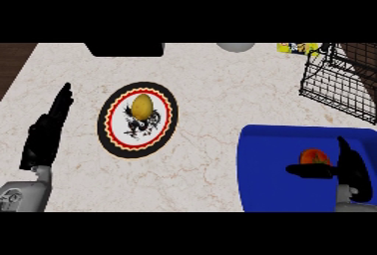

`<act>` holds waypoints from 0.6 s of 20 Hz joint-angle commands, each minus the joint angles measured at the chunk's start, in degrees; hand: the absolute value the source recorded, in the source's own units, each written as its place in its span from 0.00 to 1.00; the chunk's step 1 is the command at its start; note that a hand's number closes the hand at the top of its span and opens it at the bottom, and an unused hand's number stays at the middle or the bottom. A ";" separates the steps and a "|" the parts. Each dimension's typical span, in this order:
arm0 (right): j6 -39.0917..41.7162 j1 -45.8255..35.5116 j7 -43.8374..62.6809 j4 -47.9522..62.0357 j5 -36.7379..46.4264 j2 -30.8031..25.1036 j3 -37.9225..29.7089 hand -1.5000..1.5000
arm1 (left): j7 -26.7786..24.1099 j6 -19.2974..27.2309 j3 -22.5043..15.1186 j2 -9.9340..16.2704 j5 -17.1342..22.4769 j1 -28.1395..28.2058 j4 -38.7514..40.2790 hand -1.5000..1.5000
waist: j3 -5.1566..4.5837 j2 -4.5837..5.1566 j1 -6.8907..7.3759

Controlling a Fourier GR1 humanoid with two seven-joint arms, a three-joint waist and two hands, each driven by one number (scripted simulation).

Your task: Pick the tomato from the tray and place it in the tiered basket

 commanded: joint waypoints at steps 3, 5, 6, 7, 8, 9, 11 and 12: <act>4.23 -1.60 -4.05 7.62 -3.99 1.67 0.37 1.00 | -5.66 -1.37 0.89 -1.35 -0.37 2.90 1.79 0.50 | -0.01 0.11 0.19; 7.71 -3.37 -2.78 4.13 -1.22 0.08 4.41 1.00 | -3.71 -1.52 0.95 -0.82 -1.17 0.57 2.03 0.50 | -0.03 0.07 0.13; 9.03 -3.09 -1.89 3.63 1.33 -1.55 6.20 1.00 | -3.36 -0.01 0.92 -1.71 -1.90 -0.84 3.01 0.50 | -0.05 0.09 0.00; 5.75 -2.38 -9.74 10.86 2.05 -2.73 3.99 1.00 | -3.09 -1.89 1.04 -1.30 -0.57 0.93 1.35 0.50 | 0.01 0.11 0.31; 6.31 -5.03 -3.75 7.71 3.86 -1.34 5.08 1.00 | -8.14 -2.29 3.00 -1.26 -0.45 -0.54 7.52 0.50 | -0.04 0.10 -0.03; 8.38 0.54 -4.22 0.64 2.34 -3.09 3.84 1.00 | -0.03 -1.79 1.30 -1.56 -2.14 -0.59 0.14 0.50 | -0.01 -0.07 -0.21; 4.95 -3.06 -7.37 7.31 2.96 0.06 1.39 1.00 | -2.43 -1.04 2.44 -3.52 -4.12 -0.96 3.22 0.50 | -0.01 -0.01 -0.09; 2.34 -1.49 -8.59 5.49 0.72 1.73 1.00 1.00 | -3.35 -1.54 2.53 -2.84 -2.88 -1.42 4.15 0.50 | -0.01 0.00 -0.19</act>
